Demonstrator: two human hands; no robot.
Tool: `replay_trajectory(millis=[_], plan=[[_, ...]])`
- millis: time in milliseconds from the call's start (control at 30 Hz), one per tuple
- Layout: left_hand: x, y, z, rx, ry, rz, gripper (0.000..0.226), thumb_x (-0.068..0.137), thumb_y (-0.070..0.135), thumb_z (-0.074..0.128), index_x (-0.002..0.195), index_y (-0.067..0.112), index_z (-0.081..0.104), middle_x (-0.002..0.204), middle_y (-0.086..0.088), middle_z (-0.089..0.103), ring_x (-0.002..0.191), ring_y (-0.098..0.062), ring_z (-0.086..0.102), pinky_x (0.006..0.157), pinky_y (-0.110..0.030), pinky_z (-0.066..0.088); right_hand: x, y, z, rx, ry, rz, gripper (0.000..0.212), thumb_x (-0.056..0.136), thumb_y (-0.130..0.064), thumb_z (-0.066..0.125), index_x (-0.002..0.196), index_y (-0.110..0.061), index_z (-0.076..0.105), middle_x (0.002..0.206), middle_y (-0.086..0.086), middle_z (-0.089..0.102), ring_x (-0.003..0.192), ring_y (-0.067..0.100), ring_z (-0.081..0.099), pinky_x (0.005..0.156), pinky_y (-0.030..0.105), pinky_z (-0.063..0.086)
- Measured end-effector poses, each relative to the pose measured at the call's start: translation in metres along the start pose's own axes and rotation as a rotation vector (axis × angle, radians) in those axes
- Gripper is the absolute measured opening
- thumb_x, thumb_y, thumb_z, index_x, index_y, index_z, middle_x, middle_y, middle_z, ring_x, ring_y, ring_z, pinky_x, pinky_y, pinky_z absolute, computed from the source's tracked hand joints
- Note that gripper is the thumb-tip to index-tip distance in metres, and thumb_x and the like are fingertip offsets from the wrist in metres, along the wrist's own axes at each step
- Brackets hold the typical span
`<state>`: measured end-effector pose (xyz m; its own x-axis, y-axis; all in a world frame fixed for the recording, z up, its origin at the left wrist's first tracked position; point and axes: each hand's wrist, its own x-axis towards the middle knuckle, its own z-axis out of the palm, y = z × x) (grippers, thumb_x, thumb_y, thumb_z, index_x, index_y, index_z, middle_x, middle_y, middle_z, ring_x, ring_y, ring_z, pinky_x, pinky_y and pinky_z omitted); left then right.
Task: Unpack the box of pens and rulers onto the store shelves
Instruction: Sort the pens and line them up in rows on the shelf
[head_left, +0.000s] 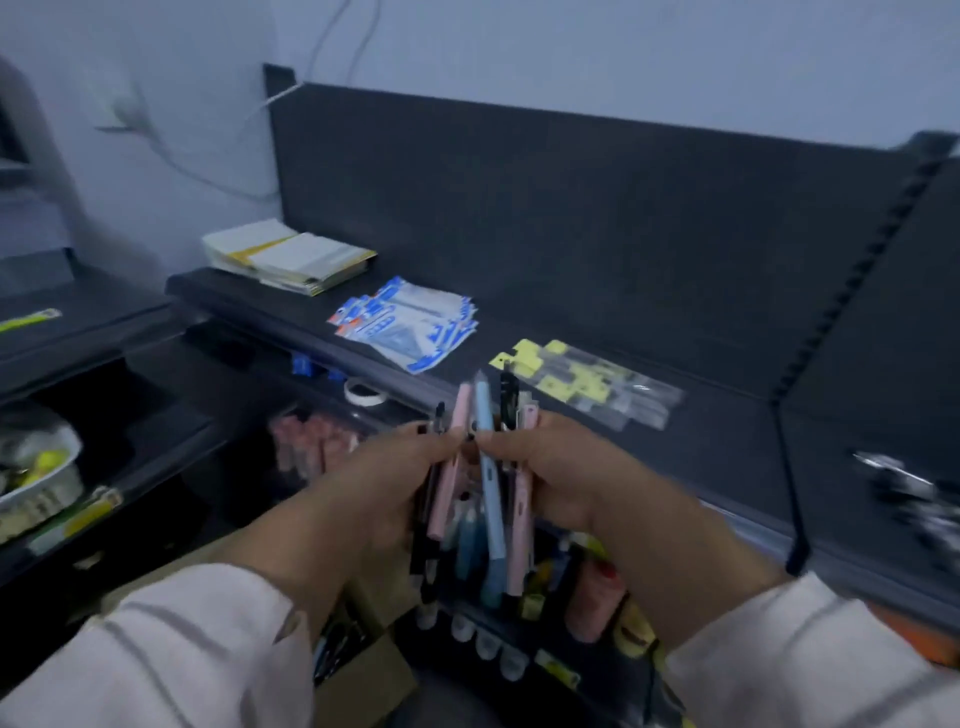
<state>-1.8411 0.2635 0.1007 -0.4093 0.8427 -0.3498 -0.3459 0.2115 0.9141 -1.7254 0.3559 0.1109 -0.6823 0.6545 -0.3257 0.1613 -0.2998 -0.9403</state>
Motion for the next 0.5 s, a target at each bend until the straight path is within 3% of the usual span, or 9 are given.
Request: replay_trajectory(millis=[100, 200, 267, 300, 333, 367, 433, 500], plan=[[-0.010, -0.003, 0.050, 0.041, -0.093, -0.022, 0.019, 0.095, 0.020, 0.054, 0.085, 0.005, 0.063, 0.052, -0.007, 0.060, 0.042, -0.016, 0.055, 0.038, -0.020, 0.041, -0.042, -0.003, -0.040, 0.060, 0.087, -0.023, 0.015, 0.087, -0.005, 0.065, 0.101, 0.000, 0.063, 0.082, 0.017, 0.071, 0.070, 0.027, 0.069, 0.073, 0.042, 0.059], [-0.019, -0.010, 0.101, 0.082, -0.156, -0.016, 0.021, 0.093, 0.022, 0.057, 0.102, 0.004, 0.063, 0.069, -0.010, 0.066, 0.059, -0.021, 0.062, 0.047, -0.026, 0.047, -0.083, -0.002, -0.081, 0.119, 0.164, -0.060, 0.015, 0.088, -0.006, 0.065, 0.101, 0.000, 0.065, 0.078, 0.016, 0.071, 0.068, 0.028, 0.069, 0.067, 0.042, 0.060], [-0.028, -0.014, 0.136, 0.123, -0.206, -0.010, 0.039, 0.086, 0.028, 0.066, 0.117, 0.005, 0.059, 0.089, -0.012, 0.070, 0.079, -0.027, 0.066, 0.064, -0.036, 0.055, -0.109, 0.001, -0.111, 0.141, 0.222, -0.097, 0.010, 0.087, -0.005, 0.065, 0.097, -0.003, 0.066, 0.077, 0.014, 0.072, 0.066, 0.026, 0.070, 0.062, 0.036, 0.059], [-0.033, -0.017, 0.155, 0.140, -0.231, -0.025, 0.058, 0.077, 0.035, 0.073, 0.125, 0.007, 0.055, 0.098, -0.011, 0.070, 0.088, -0.029, 0.067, 0.074, -0.041, 0.056, -0.121, 0.003, -0.127, 0.145, 0.253, -0.108, 0.010, 0.087, -0.006, 0.066, 0.096, -0.004, 0.067, 0.078, 0.014, 0.073, 0.067, 0.025, 0.070, 0.062, 0.036, 0.059], [-0.036, -0.021, 0.174, 0.161, -0.250, -0.046, 0.074, 0.068, 0.038, 0.078, 0.130, 0.009, 0.052, 0.102, -0.009, 0.070, 0.090, -0.028, 0.067, 0.075, -0.040, 0.056, -0.134, 0.005, -0.144, 0.147, 0.285, -0.115, 0.012, 0.085, -0.006, 0.067, 0.097, -0.005, 0.067, 0.080, 0.014, 0.073, 0.069, 0.026, 0.071, 0.066, 0.037, 0.059], [-0.041, -0.025, 0.195, 0.173, -0.270, -0.052, 0.074, 0.067, 0.038, 0.079, 0.130, 0.009, 0.052, 0.096, -0.006, 0.072, 0.082, -0.023, 0.067, 0.067, -0.033, 0.056, -0.146, 0.007, -0.162, 0.153, 0.311, -0.120, 0.015, 0.084, -0.006, 0.068, 0.098, -0.005, 0.068, 0.083, 0.014, 0.074, 0.072, 0.026, 0.071, 0.071, 0.039, 0.058], [-0.053, -0.033, 0.239, 0.198, -0.302, -0.038, 0.037, 0.083, 0.028, 0.070, 0.112, 0.007, 0.062, 0.067, 0.000, 0.069, 0.055, -0.014, 0.057, 0.044, -0.019, 0.043, -0.174, 0.011, -0.199, 0.169, 0.344, -0.123, 0.018, 0.083, -0.006, 0.068, 0.101, -0.004, 0.068, 0.087, 0.016, 0.073, 0.076, 0.028, 0.070, 0.077, 0.043, 0.057], [-0.070, -0.042, 0.283, 0.216, -0.331, -0.059, 0.016, 0.087, 0.020, 0.066, 0.098, 0.008, 0.065, 0.054, 0.001, 0.063, 0.043, -0.011, 0.051, 0.038, -0.018, 0.034, -0.205, 0.015, -0.235, 0.196, 0.355, -0.121, 0.013, 0.085, -0.005, 0.066, 0.097, -0.005, 0.069, 0.085, 0.016, 0.073, 0.073, 0.027, 0.071, 0.072, 0.041, 0.058]])
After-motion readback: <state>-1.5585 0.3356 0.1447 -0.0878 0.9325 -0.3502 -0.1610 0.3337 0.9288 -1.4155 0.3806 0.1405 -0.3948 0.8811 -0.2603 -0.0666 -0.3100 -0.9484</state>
